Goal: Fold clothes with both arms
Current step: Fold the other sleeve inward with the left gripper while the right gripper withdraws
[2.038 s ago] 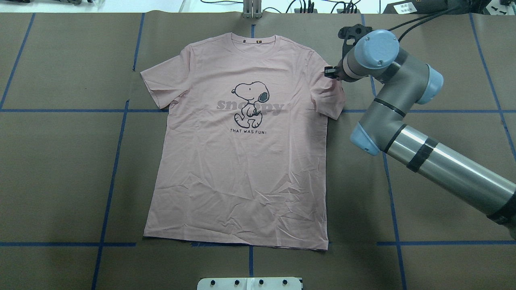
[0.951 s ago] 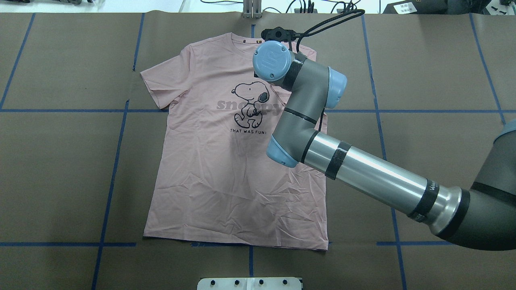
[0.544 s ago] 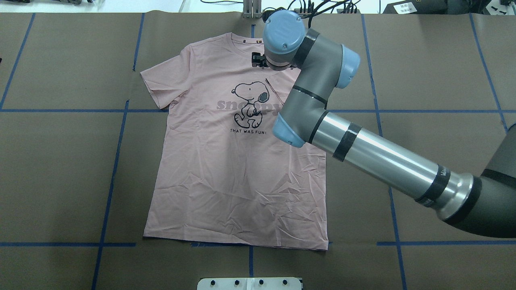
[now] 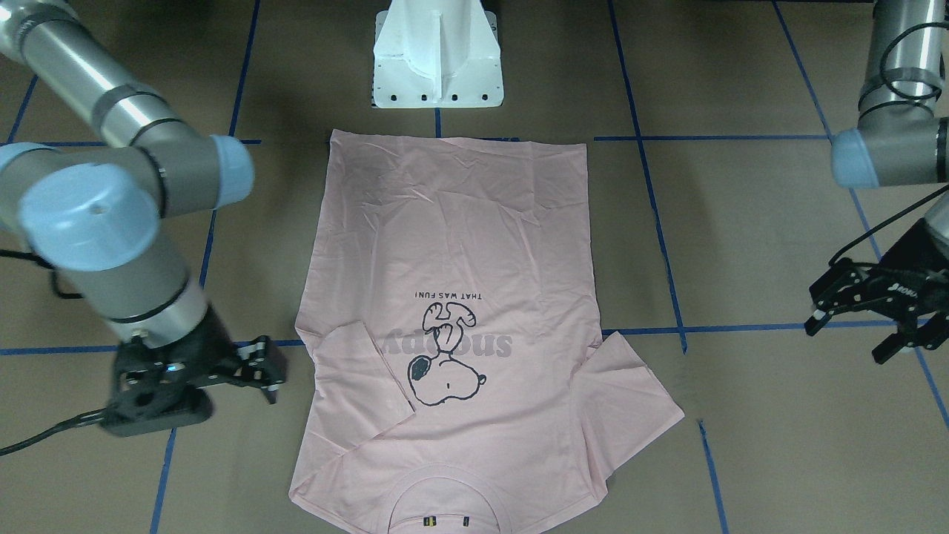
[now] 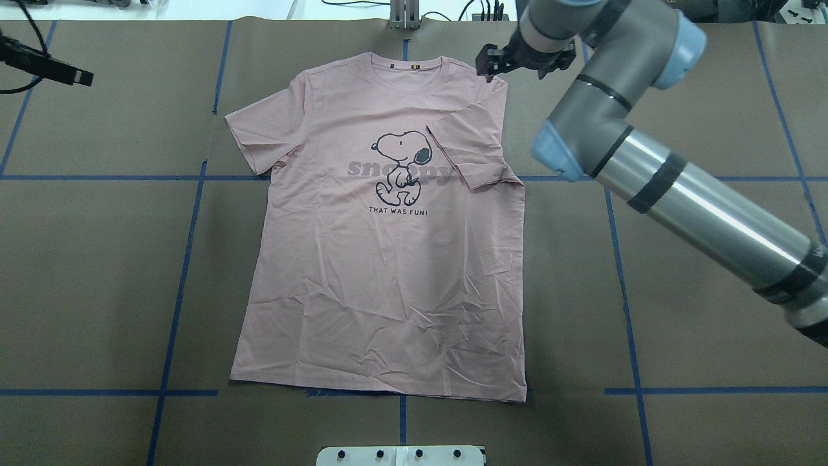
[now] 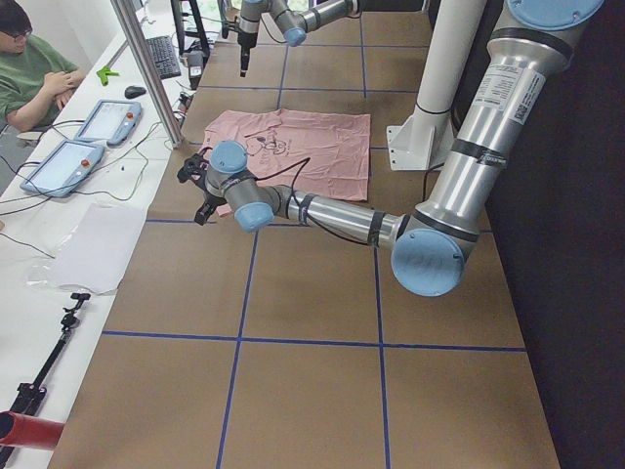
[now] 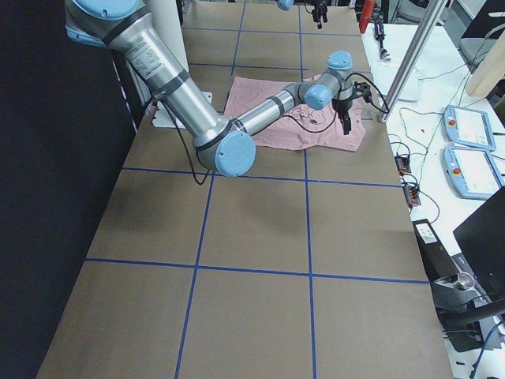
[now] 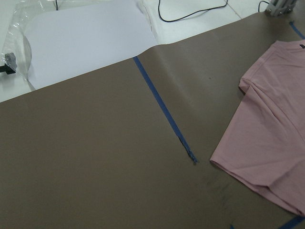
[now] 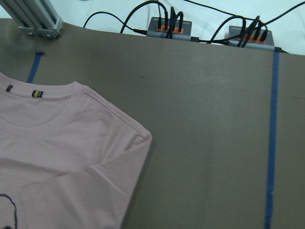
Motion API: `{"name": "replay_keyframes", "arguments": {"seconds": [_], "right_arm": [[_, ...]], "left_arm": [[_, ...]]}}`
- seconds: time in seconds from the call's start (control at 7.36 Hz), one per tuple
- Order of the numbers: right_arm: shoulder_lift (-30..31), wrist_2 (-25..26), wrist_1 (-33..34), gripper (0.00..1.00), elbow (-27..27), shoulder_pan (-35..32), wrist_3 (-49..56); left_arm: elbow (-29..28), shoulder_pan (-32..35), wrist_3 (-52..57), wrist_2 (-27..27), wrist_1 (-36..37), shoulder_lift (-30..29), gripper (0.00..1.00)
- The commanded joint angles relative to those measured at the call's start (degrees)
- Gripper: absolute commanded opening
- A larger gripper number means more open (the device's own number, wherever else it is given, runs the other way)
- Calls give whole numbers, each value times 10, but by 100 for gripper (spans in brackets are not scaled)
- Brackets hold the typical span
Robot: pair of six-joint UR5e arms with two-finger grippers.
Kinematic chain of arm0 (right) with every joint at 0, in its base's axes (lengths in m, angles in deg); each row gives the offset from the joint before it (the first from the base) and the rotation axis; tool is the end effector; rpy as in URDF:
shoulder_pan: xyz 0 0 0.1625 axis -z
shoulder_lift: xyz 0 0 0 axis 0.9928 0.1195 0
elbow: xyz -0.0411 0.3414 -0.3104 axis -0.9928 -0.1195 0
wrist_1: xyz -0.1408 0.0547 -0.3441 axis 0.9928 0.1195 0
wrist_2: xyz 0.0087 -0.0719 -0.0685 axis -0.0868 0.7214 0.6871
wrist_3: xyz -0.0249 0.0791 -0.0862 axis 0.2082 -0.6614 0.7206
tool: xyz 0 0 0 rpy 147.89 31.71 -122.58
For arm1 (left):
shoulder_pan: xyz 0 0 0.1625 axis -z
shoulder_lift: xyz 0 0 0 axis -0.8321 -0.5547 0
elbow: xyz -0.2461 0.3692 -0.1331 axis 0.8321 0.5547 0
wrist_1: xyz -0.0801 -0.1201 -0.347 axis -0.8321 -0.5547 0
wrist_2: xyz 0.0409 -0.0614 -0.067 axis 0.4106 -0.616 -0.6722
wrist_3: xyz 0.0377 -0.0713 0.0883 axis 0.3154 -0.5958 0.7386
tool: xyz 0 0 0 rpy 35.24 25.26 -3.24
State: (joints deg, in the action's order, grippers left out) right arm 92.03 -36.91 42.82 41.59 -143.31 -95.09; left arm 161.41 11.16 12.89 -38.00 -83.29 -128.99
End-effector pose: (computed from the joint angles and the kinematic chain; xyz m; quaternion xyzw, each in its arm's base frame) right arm -0.3099 -0.6897 0.3601 0.1636 -0.3962 -0.0291 0.9030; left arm 0.1910 -0.6334 0.4951 0.2849 0.4323 0.0772 0.8521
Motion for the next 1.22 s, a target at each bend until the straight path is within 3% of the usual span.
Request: {"name": "replay_keyframes", "arguments": {"seconds": [0.0,0.14,0.41,0.68,1.09], "right_arm": [[96,-127,-4,100,32,-118,178],[129,-155,-3,100,43,-151,221],[159,-157,-5,100,62,-159,234],[164,-156,-5,100,64,-159,234],[166,-152,-5,100,67,-159,234]], "left_arm": [[-53,-66,-83,98,-2,-50,75],[-76,-97,-89,138,-4,-71,74],[-138,-133,-140,184,-25,-109,66],[-182,-159,-145,219,-39,-131,66],[-207,-173,-144,228,-50,-142,59]]}}
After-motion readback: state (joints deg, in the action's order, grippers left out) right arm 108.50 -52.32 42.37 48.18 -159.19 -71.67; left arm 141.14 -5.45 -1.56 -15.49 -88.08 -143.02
